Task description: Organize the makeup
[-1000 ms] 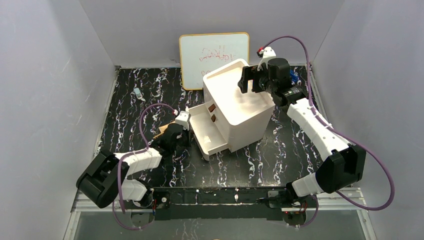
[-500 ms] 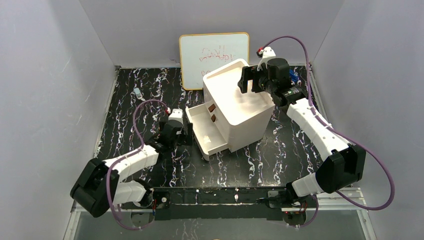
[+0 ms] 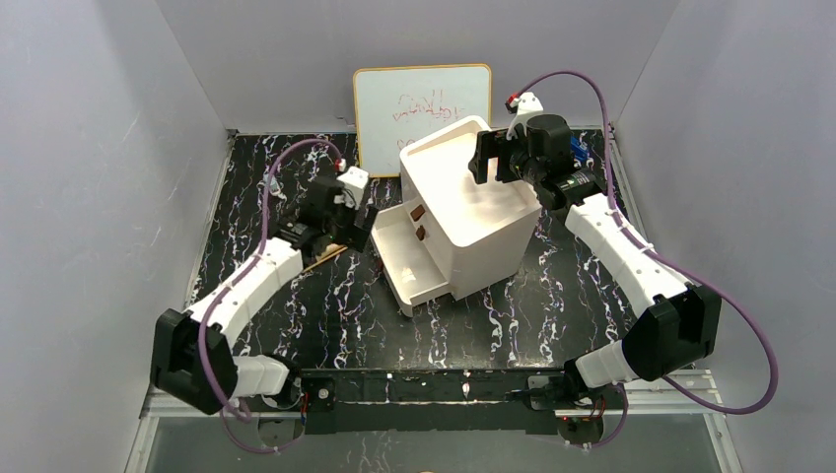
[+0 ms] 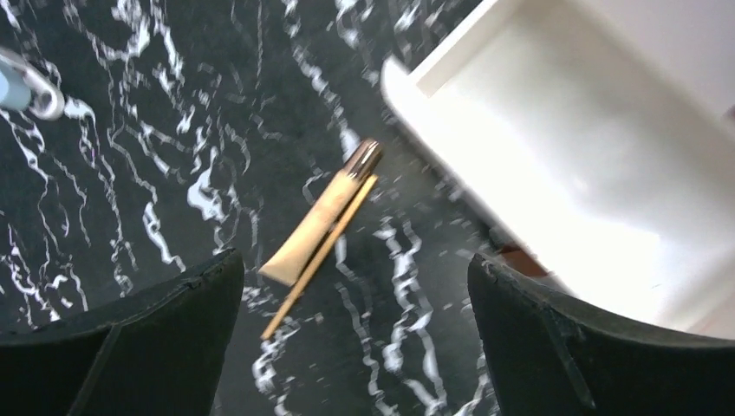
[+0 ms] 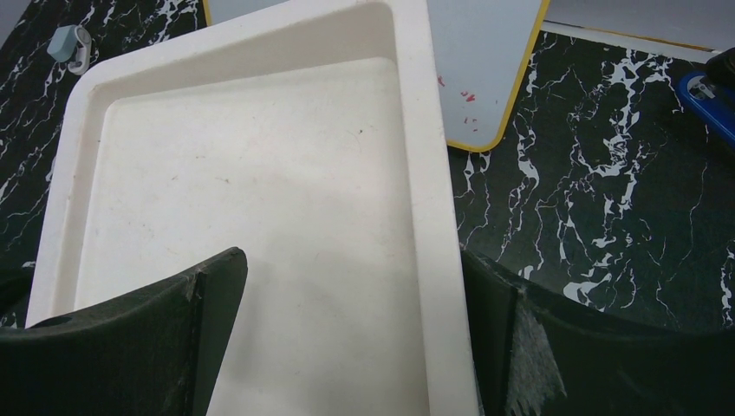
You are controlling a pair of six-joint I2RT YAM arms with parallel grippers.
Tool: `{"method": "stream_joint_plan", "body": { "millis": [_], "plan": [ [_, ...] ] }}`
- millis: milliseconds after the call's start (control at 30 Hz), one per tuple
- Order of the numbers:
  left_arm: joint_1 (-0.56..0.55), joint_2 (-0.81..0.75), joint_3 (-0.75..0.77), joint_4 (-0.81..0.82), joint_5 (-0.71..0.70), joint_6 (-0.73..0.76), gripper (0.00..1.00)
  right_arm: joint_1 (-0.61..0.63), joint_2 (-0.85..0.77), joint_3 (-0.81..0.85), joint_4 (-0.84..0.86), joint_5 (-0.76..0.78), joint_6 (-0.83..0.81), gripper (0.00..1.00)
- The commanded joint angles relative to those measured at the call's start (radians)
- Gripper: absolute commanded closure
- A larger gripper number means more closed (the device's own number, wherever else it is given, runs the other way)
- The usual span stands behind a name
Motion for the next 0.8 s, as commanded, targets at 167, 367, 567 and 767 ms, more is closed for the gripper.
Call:
{"method": "stream_joint_plan", "body": {
  "millis": [167, 367, 567, 767],
  "plan": [
    [0.305, 0.206, 0.168, -0.339, 0.330, 0.356, 0.01, 0.042, 0.064, -0.071, -0.044, -0.187, 0.083, 0.02],
    [0.306, 0.304, 0.177, -0.258, 0.399, 0.380, 0.08, 0.043, 0.051, -0.087, -0.034, -0.194, 0.080, 0.02],
    [0.307, 0.399, 0.218, -0.253, 0.376, 0.391, 0.13, 0.043, 0.032, -0.107, -0.032, -0.182, 0.079, 0.02],
    [0.310, 0.440, 0.229, -0.196, 0.341, 0.388, 0.21, 0.043, 0.026, -0.106, -0.041, -0.174, 0.078, 0.02]
  ]
}}
